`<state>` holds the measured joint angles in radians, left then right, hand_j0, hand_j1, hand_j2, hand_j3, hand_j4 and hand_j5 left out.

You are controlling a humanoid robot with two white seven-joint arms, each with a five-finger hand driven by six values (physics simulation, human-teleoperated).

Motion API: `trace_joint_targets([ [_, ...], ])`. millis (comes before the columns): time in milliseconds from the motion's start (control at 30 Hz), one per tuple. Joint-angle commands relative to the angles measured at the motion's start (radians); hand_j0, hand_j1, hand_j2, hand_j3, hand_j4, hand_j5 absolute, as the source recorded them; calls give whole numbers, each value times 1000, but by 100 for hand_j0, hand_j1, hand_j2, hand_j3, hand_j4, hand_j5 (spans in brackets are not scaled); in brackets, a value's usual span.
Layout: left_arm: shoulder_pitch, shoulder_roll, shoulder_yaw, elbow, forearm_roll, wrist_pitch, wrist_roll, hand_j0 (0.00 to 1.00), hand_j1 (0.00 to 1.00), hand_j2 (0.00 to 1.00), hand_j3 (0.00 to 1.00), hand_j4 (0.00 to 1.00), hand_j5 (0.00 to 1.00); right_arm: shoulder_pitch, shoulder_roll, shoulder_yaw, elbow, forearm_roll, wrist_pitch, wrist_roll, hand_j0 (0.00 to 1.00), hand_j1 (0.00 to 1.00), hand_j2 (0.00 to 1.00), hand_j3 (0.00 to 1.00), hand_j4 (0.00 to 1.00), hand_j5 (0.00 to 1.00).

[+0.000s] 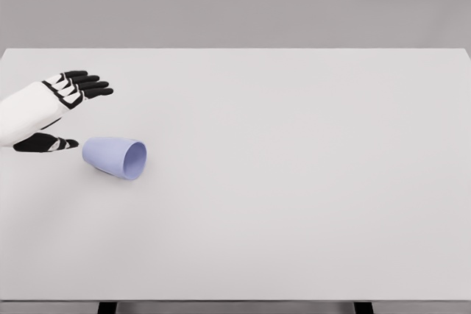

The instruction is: Flip the cup with left arm and place it on the table

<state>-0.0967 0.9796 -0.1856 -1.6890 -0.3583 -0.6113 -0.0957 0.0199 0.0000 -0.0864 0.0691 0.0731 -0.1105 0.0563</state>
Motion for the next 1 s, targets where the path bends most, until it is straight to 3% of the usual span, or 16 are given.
trace_joint_targets([
  [0,2,4,-5,-9,-34,0,1,100,100,100,100,100,100,0,0,1,0,2,-1,2,100,100,100,100,100,100],
  [67,3,4,-6,-23,-61,0,1,100,100,100,100,100,100,0,0,-1,0,-1,-1,2,100,100,100,100,100,100],
  [700,6,2,-15,-24,-51,0,1,100,100,100,100,100,100,0,0,1,1,0,0,0,100,100,100,100,100,100],
  [800,5,2,-46,-24,-50,0,1,100,100,100,100,100,100,0,0,1,1,0,0,0,100,100,100,100,100,100],
  [967,3,7,-58,-37,-10,0,2,100,100,100,100,100,100,0,0,1,1,0,0,0,100,100,100,100,100,100],
])
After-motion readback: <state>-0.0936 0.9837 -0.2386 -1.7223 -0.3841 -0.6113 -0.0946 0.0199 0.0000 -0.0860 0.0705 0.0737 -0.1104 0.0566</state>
